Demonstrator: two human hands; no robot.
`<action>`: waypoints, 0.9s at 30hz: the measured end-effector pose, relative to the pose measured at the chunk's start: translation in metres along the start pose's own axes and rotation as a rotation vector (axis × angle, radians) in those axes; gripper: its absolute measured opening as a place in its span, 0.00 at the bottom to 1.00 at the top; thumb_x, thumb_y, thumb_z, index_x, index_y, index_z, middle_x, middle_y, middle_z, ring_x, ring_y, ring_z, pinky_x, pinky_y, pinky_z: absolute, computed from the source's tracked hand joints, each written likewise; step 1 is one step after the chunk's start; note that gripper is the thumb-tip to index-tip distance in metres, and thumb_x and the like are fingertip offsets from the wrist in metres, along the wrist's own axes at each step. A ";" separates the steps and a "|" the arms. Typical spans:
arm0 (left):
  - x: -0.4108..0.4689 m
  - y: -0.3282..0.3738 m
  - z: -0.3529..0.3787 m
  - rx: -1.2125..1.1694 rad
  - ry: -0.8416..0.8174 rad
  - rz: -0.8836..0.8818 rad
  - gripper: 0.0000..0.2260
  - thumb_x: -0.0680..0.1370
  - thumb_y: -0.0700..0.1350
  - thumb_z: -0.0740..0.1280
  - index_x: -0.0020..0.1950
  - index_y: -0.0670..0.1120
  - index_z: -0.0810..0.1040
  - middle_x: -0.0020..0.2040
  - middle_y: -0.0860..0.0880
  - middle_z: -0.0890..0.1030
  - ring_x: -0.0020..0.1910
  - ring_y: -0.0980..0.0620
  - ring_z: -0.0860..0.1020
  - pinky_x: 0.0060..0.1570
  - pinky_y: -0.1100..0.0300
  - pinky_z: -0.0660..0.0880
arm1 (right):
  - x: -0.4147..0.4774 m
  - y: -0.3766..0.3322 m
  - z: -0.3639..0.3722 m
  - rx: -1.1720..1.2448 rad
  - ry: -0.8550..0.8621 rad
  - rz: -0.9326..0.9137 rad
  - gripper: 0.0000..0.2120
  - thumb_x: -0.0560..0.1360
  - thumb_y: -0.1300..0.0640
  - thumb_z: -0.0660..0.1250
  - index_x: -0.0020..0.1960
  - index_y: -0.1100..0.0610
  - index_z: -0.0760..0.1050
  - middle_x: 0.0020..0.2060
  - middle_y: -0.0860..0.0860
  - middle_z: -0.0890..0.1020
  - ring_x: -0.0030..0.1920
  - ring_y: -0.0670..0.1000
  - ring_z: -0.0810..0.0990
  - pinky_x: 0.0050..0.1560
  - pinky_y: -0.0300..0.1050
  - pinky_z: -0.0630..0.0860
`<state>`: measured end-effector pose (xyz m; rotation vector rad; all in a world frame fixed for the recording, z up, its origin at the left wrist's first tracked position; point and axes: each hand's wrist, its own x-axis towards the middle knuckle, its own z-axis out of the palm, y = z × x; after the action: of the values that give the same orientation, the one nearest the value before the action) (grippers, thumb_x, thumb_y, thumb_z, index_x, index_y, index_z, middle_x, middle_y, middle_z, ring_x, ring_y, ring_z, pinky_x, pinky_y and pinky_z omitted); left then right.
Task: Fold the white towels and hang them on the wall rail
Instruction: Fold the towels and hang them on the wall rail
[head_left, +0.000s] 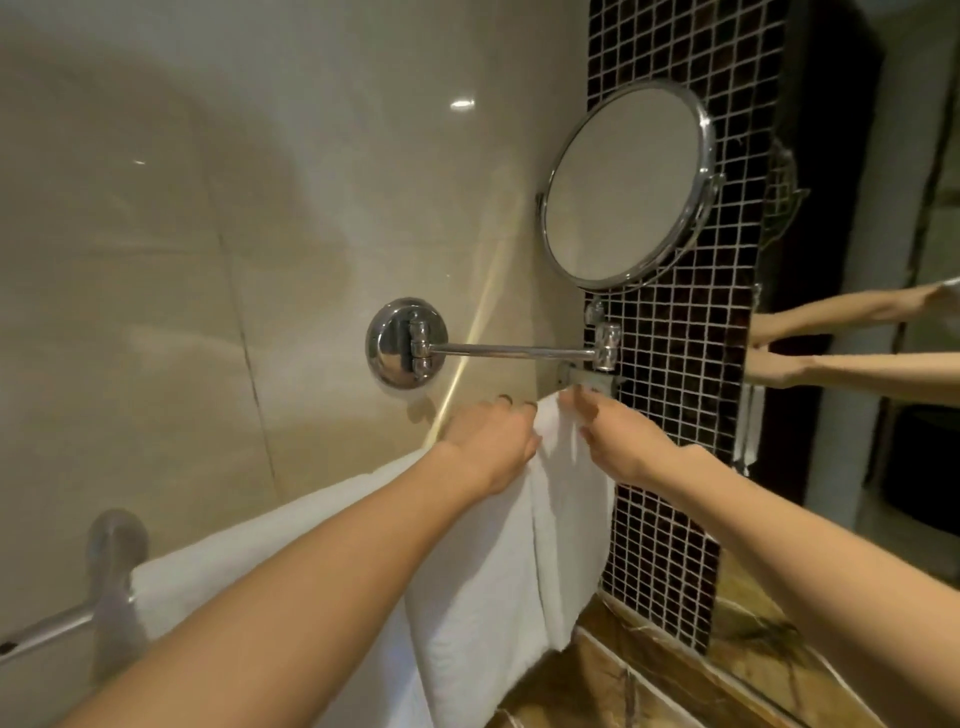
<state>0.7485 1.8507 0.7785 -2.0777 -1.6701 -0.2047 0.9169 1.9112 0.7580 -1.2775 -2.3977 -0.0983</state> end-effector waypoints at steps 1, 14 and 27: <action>0.007 0.003 0.006 0.003 -0.020 0.007 0.16 0.82 0.52 0.53 0.64 0.45 0.69 0.56 0.41 0.76 0.52 0.40 0.76 0.47 0.51 0.73 | 0.000 0.005 0.001 0.002 0.014 0.007 0.24 0.79 0.65 0.57 0.74 0.56 0.60 0.71 0.58 0.68 0.66 0.57 0.71 0.65 0.50 0.70; 0.045 0.005 0.021 -0.079 -0.130 -0.149 0.16 0.82 0.52 0.52 0.61 0.45 0.72 0.58 0.40 0.76 0.57 0.40 0.75 0.51 0.52 0.70 | 0.018 0.028 0.003 0.043 0.022 -0.003 0.22 0.75 0.66 0.57 0.67 0.53 0.70 0.63 0.54 0.75 0.59 0.57 0.76 0.57 0.55 0.75; 0.035 0.008 0.013 -0.065 -0.109 -0.142 0.15 0.81 0.53 0.56 0.55 0.43 0.74 0.55 0.40 0.78 0.52 0.41 0.76 0.47 0.51 0.73 | 0.018 0.018 0.008 0.053 -0.003 0.016 0.29 0.73 0.68 0.56 0.72 0.54 0.62 0.68 0.57 0.71 0.65 0.59 0.72 0.61 0.54 0.73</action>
<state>0.7629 1.8860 0.7781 -2.0507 -1.9018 -0.1962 0.9200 1.9378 0.7551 -1.2735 -2.3762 -0.0273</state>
